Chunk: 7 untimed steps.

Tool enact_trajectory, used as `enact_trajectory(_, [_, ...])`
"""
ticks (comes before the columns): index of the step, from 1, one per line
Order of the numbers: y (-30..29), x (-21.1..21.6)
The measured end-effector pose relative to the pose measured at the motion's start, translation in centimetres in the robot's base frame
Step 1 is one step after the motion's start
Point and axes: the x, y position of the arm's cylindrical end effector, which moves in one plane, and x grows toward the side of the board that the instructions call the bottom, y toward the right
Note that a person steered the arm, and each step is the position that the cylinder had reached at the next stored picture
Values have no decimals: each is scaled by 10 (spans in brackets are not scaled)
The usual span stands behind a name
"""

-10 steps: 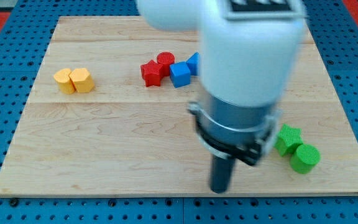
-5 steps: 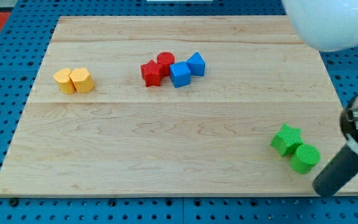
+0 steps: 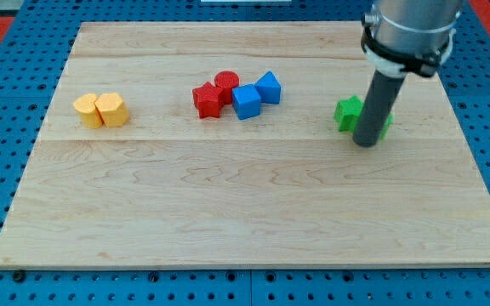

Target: Place the green star to the top right of the red circle

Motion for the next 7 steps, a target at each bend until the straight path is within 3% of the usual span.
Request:
enact_trajectory(2, [-42,-112])
enact_trajectory(3, [-46,-123])
enact_trajectory(4, [2,-147])
enact_trajectory(6, [-61,-198])
enact_trajectory(7, [-82,-191])
